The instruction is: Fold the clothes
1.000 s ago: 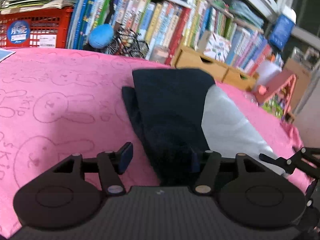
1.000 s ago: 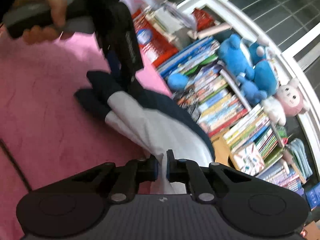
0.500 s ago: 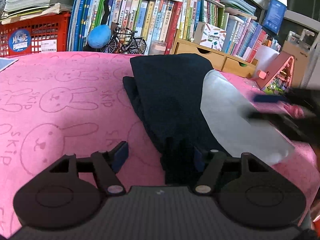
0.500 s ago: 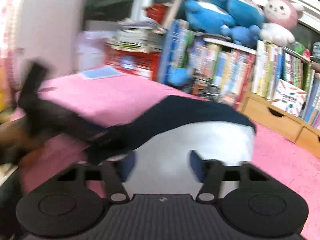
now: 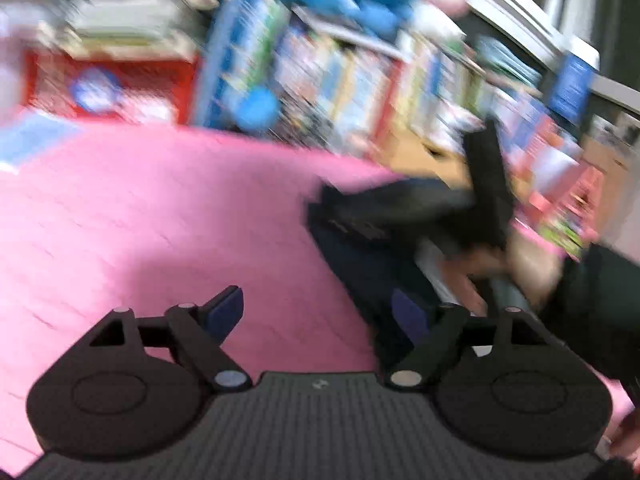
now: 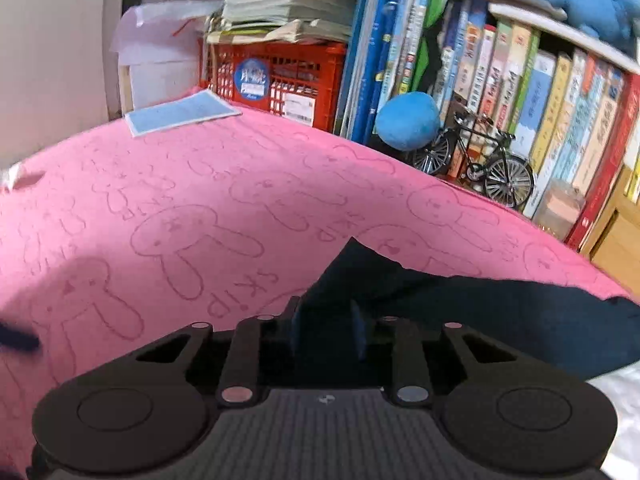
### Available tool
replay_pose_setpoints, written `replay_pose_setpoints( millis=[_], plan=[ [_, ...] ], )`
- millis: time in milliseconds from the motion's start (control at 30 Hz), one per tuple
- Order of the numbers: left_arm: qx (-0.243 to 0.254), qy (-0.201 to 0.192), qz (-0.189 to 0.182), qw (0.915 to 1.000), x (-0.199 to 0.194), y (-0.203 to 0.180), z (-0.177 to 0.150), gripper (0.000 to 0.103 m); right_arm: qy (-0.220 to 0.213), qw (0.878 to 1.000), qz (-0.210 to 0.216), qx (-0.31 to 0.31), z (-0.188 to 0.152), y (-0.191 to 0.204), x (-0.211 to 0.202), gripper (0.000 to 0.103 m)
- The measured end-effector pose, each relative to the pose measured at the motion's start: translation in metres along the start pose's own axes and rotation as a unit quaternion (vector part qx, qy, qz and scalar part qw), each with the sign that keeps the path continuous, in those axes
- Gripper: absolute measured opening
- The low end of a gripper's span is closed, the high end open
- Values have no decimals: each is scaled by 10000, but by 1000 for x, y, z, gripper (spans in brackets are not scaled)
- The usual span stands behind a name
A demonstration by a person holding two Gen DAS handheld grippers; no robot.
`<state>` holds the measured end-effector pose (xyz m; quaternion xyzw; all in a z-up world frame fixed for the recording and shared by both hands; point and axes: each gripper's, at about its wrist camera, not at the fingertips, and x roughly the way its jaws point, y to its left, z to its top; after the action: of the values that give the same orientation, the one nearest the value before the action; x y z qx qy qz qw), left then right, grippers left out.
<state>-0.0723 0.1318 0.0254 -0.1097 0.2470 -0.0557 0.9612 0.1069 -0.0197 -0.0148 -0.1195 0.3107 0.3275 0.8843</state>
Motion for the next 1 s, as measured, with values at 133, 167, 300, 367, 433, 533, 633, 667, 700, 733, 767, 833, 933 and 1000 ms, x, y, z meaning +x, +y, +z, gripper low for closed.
replay_pose_setpoints(
  millis=[133, 167, 300, 367, 433, 533, 633, 667, 700, 733, 767, 833, 933, 1000],
  plan=[
    [-15, -336, -155, 9993, 11, -17, 21, 87, -427, 9847, 810, 1485, -8, -40, -29, 33],
    [36, -343, -260, 9991, 16, -26, 23, 88, -546, 9794, 893, 1729, -12, -50, -40, 37],
    [363, -221, -553, 9976, 33, -63, 23, 88, -880, 9713, 764, 2073, -33, -87, -101, 46],
    [532, -119, -751, 9957, 40, -83, 21, 88, -922, 9706, 523, 2162, -49, -105, -136, 46],
    [748, -4, -911, 9930, 47, -105, 14, 89, -833, 9702, 332, 2250, -67, -119, -162, 34],
    [1151, 186, -1022, 9879, 59, -136, -3, 92, -607, 9713, 21, 2299, -96, -129, -184, 14],
    [1489, 563, -909, 9831, 74, -153, -24, 97, -403, 9759, -317, 2123, -107, -125, -178, 13],
    [1552, 814, -828, 9810, 82, -153, -31, 97, -354, 9770, -496, 2044, -104, -123, -172, 12],
    [1647, 975, -800, 9783, 88, -153, -37, 100, -306, 9777, -674, 1964, -100, -120, -165, 9],
    [1805, 1022, -780, 9751, 90, -154, -43, 102, -258, 9780, -853, 1884, -96, -118, -159, 7],
    [1974, 1037, -715, 9722, 90, -156, -47, 103, -195, 9780, -1034, 1803, -90, -119, -150, 7],
    [1950, 1067, -715, 9724, 89, -153, -48, 103, -53, 9782, -1247, 1660, -72, -126, -126, 7],
    [1888, 1088, -749, 9731, 88, -150, -48, 103, 99, 9786, -1357, 1547, -49, -144, -94, 7],
    [1849, 1093, -781, 9735, 87, -149, -47, 103, 171, 9745, -1465, 1690, -38, -165, -73, 6]
  ],
)
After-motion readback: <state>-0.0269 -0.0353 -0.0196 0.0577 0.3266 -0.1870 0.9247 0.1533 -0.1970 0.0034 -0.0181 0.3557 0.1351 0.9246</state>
